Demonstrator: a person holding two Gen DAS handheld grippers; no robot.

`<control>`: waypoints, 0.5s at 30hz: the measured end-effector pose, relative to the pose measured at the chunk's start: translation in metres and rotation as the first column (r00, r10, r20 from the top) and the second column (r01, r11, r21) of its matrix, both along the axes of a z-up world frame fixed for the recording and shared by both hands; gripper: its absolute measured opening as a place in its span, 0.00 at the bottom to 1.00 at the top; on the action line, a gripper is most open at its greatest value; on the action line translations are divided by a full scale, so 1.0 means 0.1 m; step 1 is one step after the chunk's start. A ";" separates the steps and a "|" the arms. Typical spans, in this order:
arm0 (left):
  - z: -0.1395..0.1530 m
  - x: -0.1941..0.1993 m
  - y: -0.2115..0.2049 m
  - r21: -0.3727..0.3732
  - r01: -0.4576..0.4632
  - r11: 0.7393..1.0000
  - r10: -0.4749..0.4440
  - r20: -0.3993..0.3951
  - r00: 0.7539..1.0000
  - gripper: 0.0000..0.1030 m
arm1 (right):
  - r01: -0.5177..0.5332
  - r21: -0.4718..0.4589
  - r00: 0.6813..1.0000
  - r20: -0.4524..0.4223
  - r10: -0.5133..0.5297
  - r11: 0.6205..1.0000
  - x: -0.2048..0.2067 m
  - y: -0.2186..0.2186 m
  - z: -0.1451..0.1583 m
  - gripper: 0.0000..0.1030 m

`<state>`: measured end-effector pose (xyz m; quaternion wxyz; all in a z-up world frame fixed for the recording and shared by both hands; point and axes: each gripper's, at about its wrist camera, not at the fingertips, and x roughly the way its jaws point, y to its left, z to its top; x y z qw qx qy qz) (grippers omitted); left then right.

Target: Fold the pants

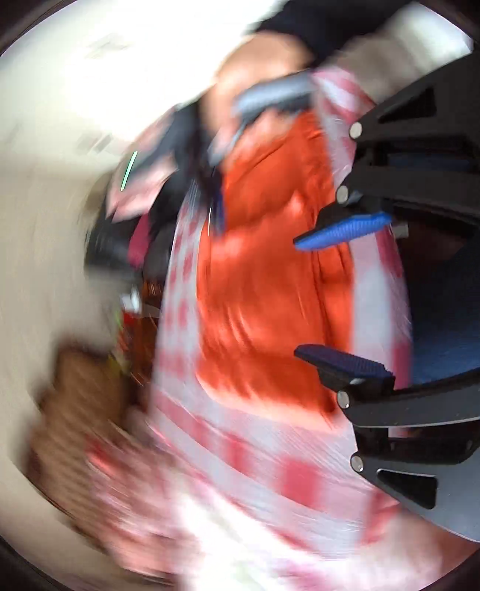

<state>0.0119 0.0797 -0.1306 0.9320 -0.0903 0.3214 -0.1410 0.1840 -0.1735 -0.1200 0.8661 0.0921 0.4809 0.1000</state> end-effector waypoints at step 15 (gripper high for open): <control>-0.49 0.58 0.70 -0.141 -0.070 0.987 0.029 -0.270 0.962 0.11 | -0.134 -0.133 0.991 -0.004 0.135 0.982 -0.55 0.64 -0.33 0.29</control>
